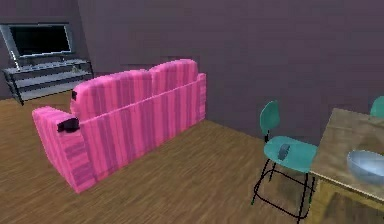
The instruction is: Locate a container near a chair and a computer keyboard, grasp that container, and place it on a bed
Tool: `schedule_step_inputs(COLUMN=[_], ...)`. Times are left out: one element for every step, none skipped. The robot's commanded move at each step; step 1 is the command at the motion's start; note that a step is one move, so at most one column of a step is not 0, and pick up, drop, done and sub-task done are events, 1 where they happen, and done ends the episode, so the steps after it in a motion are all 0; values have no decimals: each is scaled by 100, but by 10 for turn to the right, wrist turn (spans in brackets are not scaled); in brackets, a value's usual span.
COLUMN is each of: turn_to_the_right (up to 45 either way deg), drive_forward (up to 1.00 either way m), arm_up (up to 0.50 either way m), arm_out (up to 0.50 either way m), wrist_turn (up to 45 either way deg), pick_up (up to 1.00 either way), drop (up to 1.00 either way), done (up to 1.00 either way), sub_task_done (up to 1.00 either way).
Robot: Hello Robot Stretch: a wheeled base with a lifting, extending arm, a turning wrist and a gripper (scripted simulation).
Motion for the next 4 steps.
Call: schedule_step_inputs(turn_to_the_right=[0,-60,0,-150], drive_forward=[30,0,15,0], arm_up=[0,0,0,0], arm_out=[0,0,0,0], wrist_turn=[0,0,0,0], pick_up=[0,0,0,0], drop=[0,0,0,0], done=[0,0,0,0], sub_task_done=[0,0,0,0])
